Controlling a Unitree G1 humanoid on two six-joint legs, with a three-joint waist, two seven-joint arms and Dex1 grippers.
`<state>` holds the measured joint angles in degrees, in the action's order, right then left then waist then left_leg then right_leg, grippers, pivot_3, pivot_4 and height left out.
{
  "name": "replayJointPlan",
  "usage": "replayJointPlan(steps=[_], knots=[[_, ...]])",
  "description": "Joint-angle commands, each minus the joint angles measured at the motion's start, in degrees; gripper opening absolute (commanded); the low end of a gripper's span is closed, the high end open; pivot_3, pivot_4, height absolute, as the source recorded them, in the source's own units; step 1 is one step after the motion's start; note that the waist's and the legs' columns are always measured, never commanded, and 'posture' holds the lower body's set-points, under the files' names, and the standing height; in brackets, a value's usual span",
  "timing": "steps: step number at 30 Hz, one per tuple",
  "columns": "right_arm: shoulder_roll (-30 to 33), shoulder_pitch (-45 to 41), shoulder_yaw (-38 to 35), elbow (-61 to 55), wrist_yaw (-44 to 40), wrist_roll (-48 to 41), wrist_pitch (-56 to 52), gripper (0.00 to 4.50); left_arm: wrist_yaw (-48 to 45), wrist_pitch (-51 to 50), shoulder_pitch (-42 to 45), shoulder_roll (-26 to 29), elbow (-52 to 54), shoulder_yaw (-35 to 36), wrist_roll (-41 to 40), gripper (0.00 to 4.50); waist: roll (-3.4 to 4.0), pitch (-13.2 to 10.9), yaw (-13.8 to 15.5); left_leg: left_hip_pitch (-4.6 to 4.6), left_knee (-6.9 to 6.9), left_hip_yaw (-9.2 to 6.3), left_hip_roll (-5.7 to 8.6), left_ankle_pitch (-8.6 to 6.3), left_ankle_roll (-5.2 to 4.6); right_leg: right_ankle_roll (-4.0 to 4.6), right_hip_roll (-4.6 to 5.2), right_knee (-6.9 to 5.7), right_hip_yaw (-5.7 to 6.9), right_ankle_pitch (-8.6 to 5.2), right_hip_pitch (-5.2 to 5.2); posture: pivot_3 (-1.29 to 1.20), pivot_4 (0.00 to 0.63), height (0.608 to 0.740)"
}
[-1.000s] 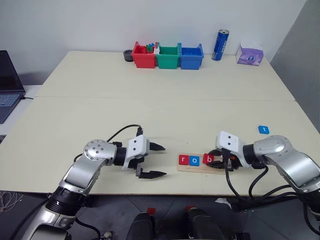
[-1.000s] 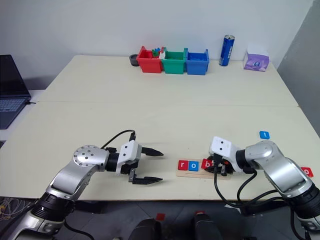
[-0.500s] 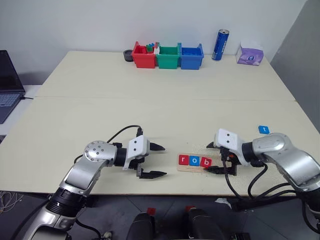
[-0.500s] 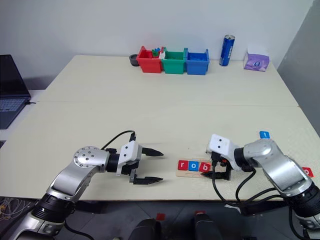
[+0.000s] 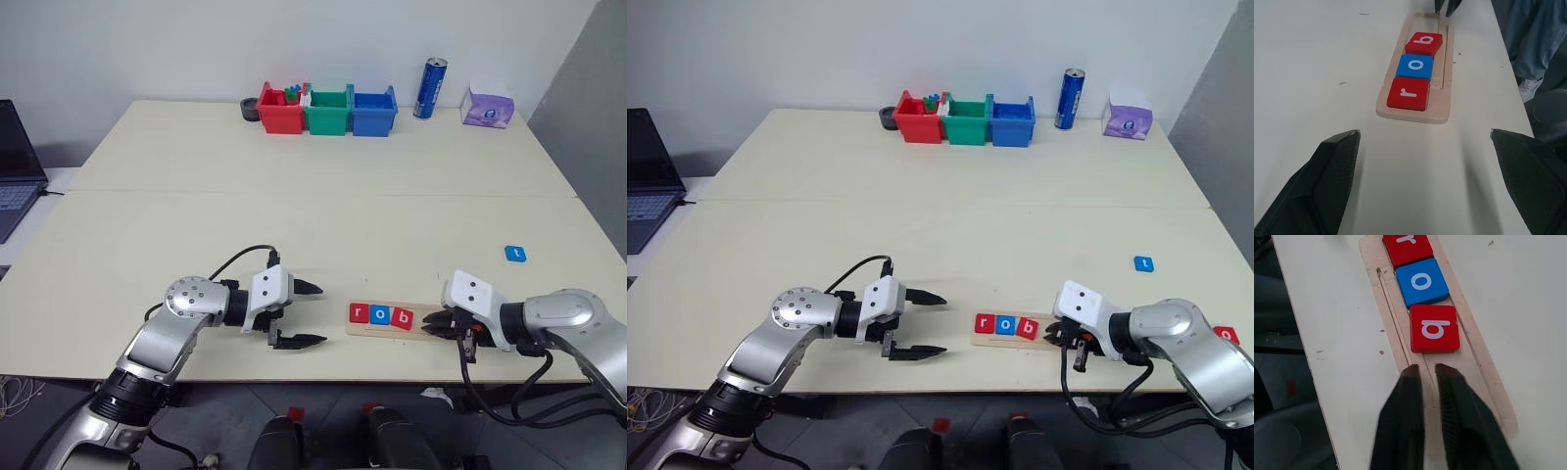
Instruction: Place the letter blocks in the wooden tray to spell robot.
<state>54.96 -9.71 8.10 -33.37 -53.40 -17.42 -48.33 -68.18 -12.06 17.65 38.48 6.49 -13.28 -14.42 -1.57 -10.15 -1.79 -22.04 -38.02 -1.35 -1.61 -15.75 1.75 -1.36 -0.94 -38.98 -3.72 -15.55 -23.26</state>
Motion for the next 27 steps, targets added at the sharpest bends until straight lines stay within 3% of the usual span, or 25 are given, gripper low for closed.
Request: replayJointPlan(steps=[1,27], knots=[[-0.1,0.0,0.6,-0.3,1.0,0.5,0.3,0.01,0.0,1.1,0.5,-0.1,0.6,0.2,0.3,4.50,0.00,0.0,0.0,-0.01,0.00,0.00,0.00,0.00,0.00,0.00,0.00,0.00,0.00,0.00,0.00,0.00,0.150,0.740],[-5.2,-10.5,9.0,8.4,1.4,4.4,2.7,0.01,0.5,1.4,-0.2,-0.7,0.7,0.4,0.9,4.50,0.00,0.0,0.0,-0.01,0.00,-0.01,-0.01,0.00,0.00,0.01,0.01,0.01,0.01,0.00,0.00,0.00,0.150,0.740]])
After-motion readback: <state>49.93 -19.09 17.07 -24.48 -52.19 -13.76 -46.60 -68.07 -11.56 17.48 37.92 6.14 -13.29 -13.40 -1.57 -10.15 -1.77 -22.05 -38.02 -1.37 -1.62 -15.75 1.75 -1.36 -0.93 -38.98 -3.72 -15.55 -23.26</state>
